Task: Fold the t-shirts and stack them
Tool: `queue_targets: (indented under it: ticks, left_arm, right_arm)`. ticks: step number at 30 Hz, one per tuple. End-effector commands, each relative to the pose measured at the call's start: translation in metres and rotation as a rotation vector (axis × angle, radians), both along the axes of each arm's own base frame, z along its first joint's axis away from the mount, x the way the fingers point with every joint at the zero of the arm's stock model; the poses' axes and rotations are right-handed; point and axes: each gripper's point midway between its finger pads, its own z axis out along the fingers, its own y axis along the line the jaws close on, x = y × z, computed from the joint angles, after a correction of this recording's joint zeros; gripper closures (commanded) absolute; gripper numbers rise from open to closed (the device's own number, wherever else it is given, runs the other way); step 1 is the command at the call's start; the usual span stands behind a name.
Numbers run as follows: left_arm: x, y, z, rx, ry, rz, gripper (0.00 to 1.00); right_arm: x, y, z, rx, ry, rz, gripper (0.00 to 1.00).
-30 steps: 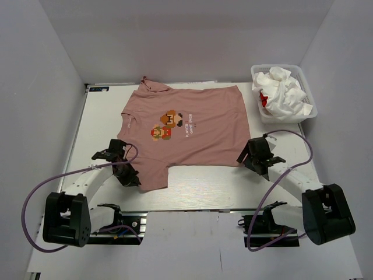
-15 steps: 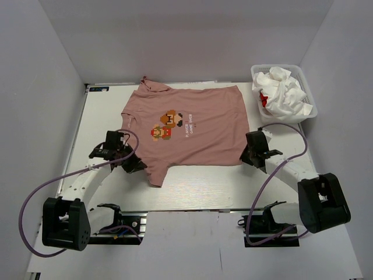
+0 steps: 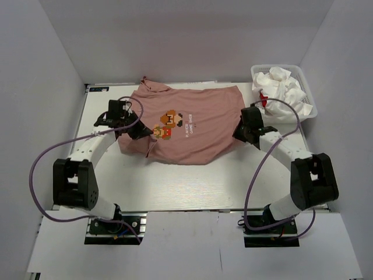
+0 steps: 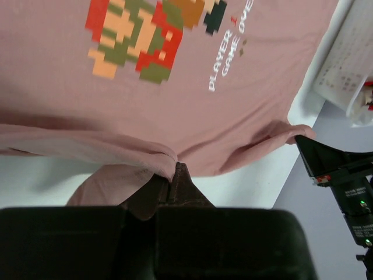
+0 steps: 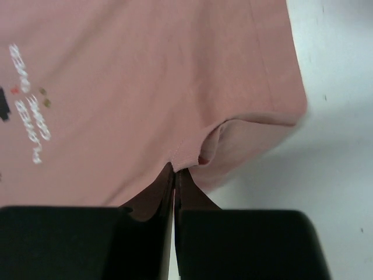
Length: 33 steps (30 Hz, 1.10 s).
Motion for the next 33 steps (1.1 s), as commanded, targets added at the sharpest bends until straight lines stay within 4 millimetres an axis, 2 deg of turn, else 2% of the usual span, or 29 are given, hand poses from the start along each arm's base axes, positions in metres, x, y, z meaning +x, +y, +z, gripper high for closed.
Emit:
queue_targets:
  ticks: [1, 3, 5, 6, 7, 9, 10, 11, 16, 21, 23, 24, 26, 27, 28, 29, 30, 31, 33]
  left_arm:
    - [0.029, 0.003, 0.024, 0.006, -0.074, 0.023, 1.0]
    - [0.042, 0.01, 0.026, 0.025, -0.084, 0.051, 1.0]
    - [0.058, 0.01, 0.032, 0.032, -0.103, 0.06, 1.0]
    - [0.064, 0.012, 0.034, 0.042, -0.11, 0.07, 1.0]
    - [0.074, 0.017, 0.042, 0.048, -0.127, 0.087, 1.0]
    - [0.085, 0.016, 0.036, 0.05, -0.115, 0.087, 1.0]
    - [0.093, 0.022, 0.041, 0.058, -0.122, 0.107, 1.0]
    - [0.097, 0.024, 0.03, 0.068, -0.093, 0.112, 1.0]
    - [0.121, 0.045, 0.019, 0.101, -0.077, 0.173, 1.0]
    - [0.146, 0.071, 0.011, 0.127, -0.074, 0.238, 1.0]
    - [0.155, 0.071, 0.009, 0.126, -0.087, 0.239, 1.0]
    - [0.162, 0.076, 0.003, 0.127, -0.078, 0.249, 1.0]
    - [0.169, 0.08, -0.003, 0.119, -0.07, 0.251, 1.0]
    - [0.175, 0.08, -0.003, 0.119, -0.076, 0.251, 1.0]
    - [0.178, 0.085, -0.017, 0.121, -0.057, 0.259, 1.0]
    - [0.185, 0.085, -0.015, 0.12, -0.067, 0.26, 1.0]
    - [0.189, 0.086, -0.016, 0.096, -0.069, 0.262, 1.0]
    - [0.195, 0.083, -0.021, 0.083, -0.064, 0.249, 0.87]
    - [0.205, 0.087, -0.023, 0.074, -0.081, 0.252, 0.54]
  right_arm:
    - [0.024, -0.003, 0.016, -0.021, -0.014, -0.027, 1.0]
    - [0.041, -0.006, 0.034, -0.022, -0.041, -0.047, 1.0]
    - [0.05, -0.01, 0.035, -0.038, -0.037, -0.064, 1.0]
    - [0.059, -0.01, 0.046, -0.03, -0.062, -0.068, 1.0]
    - [0.063, -0.011, 0.043, -0.034, -0.058, -0.067, 1.0]
    - [0.076, -0.015, 0.054, -0.026, -0.085, -0.084, 1.0]
    - [0.079, -0.015, 0.055, -0.029, -0.089, -0.083, 1.0]
    - [0.081, -0.018, 0.052, -0.037, -0.083, -0.091, 1.0]
    - [0.106, -0.032, 0.057, -0.061, -0.104, -0.139, 1.0]
    - [0.127, -0.043, 0.045, -0.088, -0.071, -0.161, 1.0]
    - [0.138, -0.045, 0.045, -0.088, -0.073, -0.165, 1.0]
    - [0.141, -0.043, 0.034, -0.087, -0.052, -0.156, 1.0]
    - [0.148, -0.046, 0.038, -0.091, -0.061, -0.165, 1.0]
    - [0.153, -0.049, 0.031, -0.097, -0.048, -0.17, 1.0]
    - [0.153, -0.049, 0.028, -0.102, -0.039, -0.174, 1.0]
    - [0.159, -0.05, 0.032, -0.103, -0.05, -0.18, 1.0]
    - [0.16, -0.05, 0.023, -0.105, -0.032, -0.18, 1.0]
    - [0.164, -0.051, 0.025, -0.106, -0.043, -0.177, 0.97]
    - [0.167, -0.047, 0.019, -0.102, -0.039, -0.147, 0.88]
